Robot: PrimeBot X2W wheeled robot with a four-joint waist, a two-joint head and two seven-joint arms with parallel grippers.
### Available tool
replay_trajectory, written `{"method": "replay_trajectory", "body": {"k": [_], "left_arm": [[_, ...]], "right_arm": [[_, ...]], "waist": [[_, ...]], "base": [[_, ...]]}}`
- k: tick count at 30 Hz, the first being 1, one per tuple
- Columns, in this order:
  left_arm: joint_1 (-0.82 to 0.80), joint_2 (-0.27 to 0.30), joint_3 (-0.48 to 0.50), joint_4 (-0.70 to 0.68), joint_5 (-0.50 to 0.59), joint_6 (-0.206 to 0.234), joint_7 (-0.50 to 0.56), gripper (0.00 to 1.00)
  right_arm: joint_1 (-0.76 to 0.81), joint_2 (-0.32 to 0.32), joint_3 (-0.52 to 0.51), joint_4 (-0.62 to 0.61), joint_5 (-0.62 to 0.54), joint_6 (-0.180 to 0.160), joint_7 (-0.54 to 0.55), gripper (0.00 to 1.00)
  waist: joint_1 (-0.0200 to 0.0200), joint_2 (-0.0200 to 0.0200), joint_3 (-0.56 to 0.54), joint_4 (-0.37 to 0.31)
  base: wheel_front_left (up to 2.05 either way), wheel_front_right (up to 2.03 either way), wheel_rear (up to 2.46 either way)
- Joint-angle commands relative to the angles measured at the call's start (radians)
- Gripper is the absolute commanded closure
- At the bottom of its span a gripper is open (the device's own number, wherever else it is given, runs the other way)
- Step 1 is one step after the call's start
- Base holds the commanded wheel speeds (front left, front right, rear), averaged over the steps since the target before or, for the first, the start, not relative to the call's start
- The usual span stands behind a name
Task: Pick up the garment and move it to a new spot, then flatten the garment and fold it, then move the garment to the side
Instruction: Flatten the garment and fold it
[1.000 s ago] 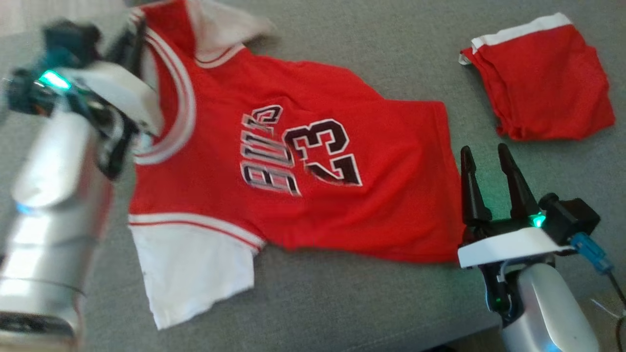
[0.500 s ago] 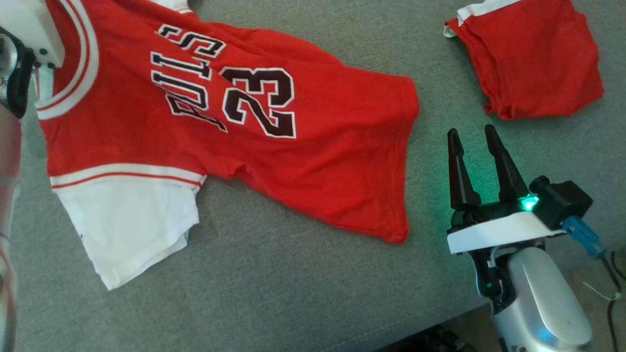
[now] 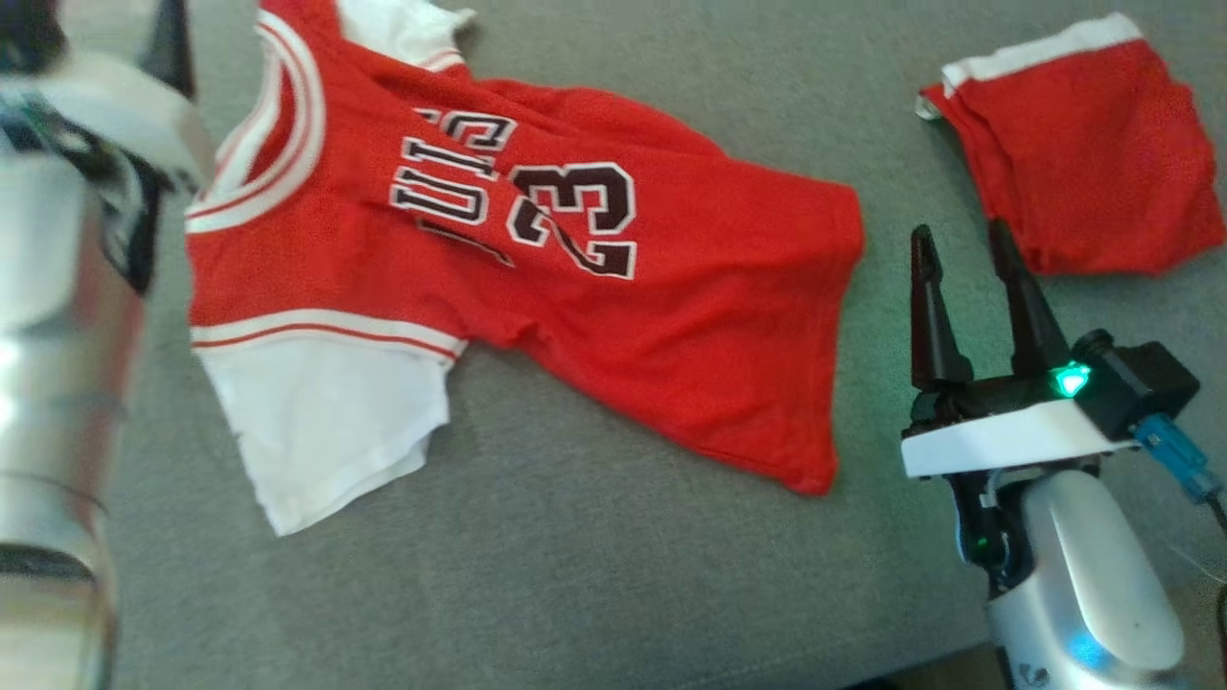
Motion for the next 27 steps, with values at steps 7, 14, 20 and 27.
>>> {"method": "replay_trajectory", "body": {"k": [7, 14, 20, 27], "left_arm": [[0.186, -0.044, 0.009, -0.120, -0.033, 0.024, -0.087, 0.00], [0.462, -0.116, 0.027, -0.291, -0.077, 0.080, -0.100, 0.00], [0.658, -0.160, 0.028, -0.417, -0.090, 0.129, -0.102, 0.00], [0.803, -0.193, 0.012, -0.523, -0.091, 0.166, -0.102, 0.00]], "right_arm": [[0.049, -0.002, -0.039, -0.052, -0.053, 0.007, -0.011, 0.00], [0.105, -0.002, -0.068, -0.055, -0.060, 0.007, -0.011, 0.00], [0.147, -0.002, -0.078, -0.058, -0.064, 0.007, -0.011, 0.00], [0.178, -0.002, -0.077, -0.055, -0.063, 0.007, -0.011, 0.00]], "waist": [[0.0001, 0.0000, -0.138, 0.159], [0.0001, 0.0000, -0.205, 0.241], [0.0001, 0.0000, -0.235, 0.277], [0.0001, 0.0000, -0.244, 0.304]], "base": [[0.00, 0.00, 0.00], [0.00, 0.00, 0.00], [0.00, 0.00, 0.00], [0.00, 0.00, 0.00]]}}
